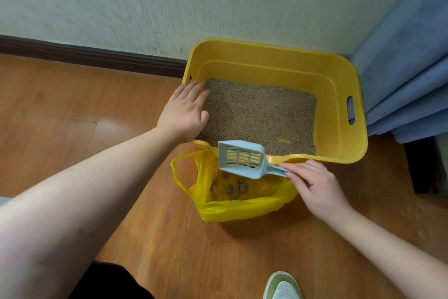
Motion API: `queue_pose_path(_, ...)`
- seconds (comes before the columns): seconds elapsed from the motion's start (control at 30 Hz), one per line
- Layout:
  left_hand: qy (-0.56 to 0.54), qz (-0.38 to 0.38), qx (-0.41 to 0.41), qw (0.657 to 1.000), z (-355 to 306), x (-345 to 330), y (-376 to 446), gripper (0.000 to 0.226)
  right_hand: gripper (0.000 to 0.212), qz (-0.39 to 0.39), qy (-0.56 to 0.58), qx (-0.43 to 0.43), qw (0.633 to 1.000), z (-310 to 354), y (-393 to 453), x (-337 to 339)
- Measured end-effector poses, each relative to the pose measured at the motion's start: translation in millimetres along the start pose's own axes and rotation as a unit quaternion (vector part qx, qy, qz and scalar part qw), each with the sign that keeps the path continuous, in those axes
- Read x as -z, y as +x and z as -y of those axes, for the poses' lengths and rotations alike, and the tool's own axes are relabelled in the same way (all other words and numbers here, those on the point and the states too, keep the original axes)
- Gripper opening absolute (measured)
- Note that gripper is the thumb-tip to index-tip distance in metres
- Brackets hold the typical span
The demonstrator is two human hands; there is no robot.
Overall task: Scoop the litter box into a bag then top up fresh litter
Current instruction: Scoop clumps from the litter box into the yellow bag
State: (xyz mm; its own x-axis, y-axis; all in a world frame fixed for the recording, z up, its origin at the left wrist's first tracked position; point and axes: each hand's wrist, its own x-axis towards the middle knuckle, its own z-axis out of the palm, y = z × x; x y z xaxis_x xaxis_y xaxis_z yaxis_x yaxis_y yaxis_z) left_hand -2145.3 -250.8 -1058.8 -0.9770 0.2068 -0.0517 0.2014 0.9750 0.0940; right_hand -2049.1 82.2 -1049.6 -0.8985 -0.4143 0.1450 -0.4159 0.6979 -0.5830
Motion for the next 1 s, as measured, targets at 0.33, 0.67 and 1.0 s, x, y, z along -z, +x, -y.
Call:
queue_pose_path(0.33, 0.007, 0.004, -0.002, 1.000, 0, 1, 0, 0.076, 0.015, 0.054, 0.043, -0.222, 0.973, -8, 69, 58)
queue_pose_path(0.67, 0.006, 0.004, 0.000, 1.000, 1, 0, 1, 0.074, 0.028, 0.162, -0.142, -0.339, 0.916, -91, 134, 54)
queue_pose_path(1.0, 0.003, 0.000, 0.004, 1.000, 1, -2, 3, 0.071, 0.025, 0.116, -0.002, -0.336, 0.935, -83, 171, -8)
